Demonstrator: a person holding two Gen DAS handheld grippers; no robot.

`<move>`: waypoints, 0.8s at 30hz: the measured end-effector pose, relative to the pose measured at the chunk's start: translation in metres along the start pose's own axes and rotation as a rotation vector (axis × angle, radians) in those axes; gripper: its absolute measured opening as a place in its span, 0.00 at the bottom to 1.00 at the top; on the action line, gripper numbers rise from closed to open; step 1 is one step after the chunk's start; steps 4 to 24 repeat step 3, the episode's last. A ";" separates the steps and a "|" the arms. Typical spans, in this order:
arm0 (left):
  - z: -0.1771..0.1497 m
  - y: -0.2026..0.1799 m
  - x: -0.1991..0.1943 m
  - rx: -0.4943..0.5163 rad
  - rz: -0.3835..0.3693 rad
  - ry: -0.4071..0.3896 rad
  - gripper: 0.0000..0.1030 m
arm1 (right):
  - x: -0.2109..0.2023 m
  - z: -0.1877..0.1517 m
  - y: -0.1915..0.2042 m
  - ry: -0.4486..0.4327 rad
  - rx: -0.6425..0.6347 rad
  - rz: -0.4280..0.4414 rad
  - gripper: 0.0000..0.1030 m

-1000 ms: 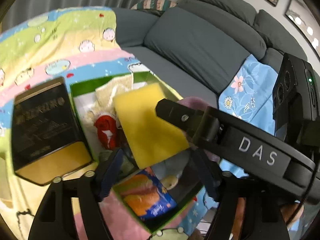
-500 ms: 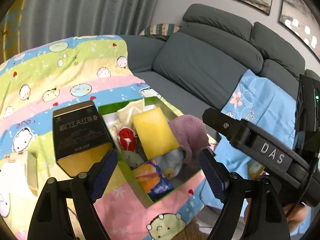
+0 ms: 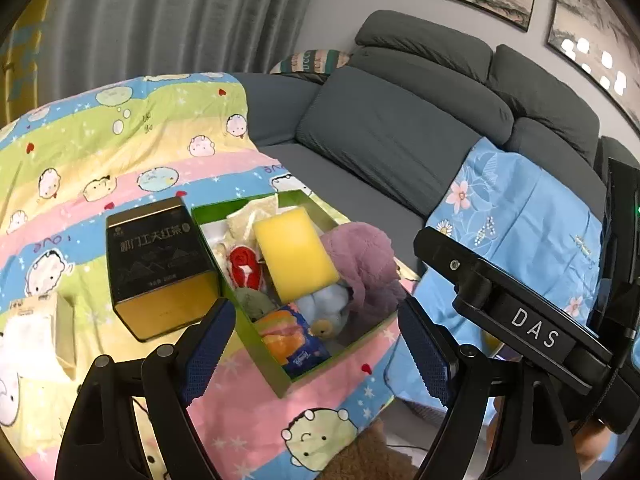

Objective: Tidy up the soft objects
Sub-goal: 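Open the right tool and withdraw it from the box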

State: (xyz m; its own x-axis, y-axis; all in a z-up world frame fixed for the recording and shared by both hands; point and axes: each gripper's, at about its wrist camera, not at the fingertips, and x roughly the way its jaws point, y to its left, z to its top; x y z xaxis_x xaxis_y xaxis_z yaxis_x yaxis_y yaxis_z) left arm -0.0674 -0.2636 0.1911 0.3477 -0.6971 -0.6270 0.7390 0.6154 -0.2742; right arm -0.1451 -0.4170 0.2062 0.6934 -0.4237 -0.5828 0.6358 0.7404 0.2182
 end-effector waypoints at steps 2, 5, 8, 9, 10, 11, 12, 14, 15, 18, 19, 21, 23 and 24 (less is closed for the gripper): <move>-0.001 0.000 -0.001 0.004 0.002 0.000 0.81 | -0.004 -0.001 0.003 -0.007 -0.013 -0.020 0.99; -0.001 0.000 -0.001 0.005 0.004 0.000 0.81 | -0.006 -0.001 0.003 -0.010 -0.021 -0.029 0.99; -0.001 0.000 -0.001 0.005 0.004 0.000 0.81 | -0.006 -0.001 0.003 -0.010 -0.021 -0.029 0.99; -0.001 0.000 -0.001 0.005 0.004 0.000 0.81 | -0.006 -0.001 0.003 -0.010 -0.021 -0.029 0.99; -0.001 0.000 -0.001 0.005 0.004 0.000 0.81 | -0.006 -0.001 0.003 -0.010 -0.021 -0.029 0.99; -0.001 0.000 -0.001 0.005 0.004 0.000 0.81 | -0.006 -0.001 0.003 -0.010 -0.021 -0.029 0.99; -0.001 0.000 -0.001 0.005 0.004 0.000 0.81 | -0.006 -0.001 0.003 -0.010 -0.021 -0.029 0.99; -0.001 0.000 -0.001 0.005 0.004 0.000 0.81 | -0.006 -0.001 0.003 -0.010 -0.021 -0.029 0.99; -0.001 0.000 -0.001 0.005 0.004 0.000 0.81 | -0.006 -0.001 0.003 -0.010 -0.021 -0.029 0.99; -0.001 0.000 -0.001 0.005 0.004 0.000 0.81 | -0.006 -0.001 0.003 -0.010 -0.021 -0.029 0.99; -0.001 0.000 -0.001 0.005 0.004 0.000 0.81 | -0.006 -0.001 0.003 -0.010 -0.021 -0.029 0.99; -0.001 0.000 -0.001 0.005 0.004 0.000 0.81 | -0.006 -0.001 0.003 -0.010 -0.021 -0.029 0.99; -0.001 0.000 -0.001 0.005 0.004 0.000 0.81 | -0.006 -0.001 0.003 -0.010 -0.021 -0.029 0.99; -0.001 0.000 -0.001 0.005 0.004 0.000 0.81 | -0.006 -0.001 0.003 -0.010 -0.021 -0.029 0.99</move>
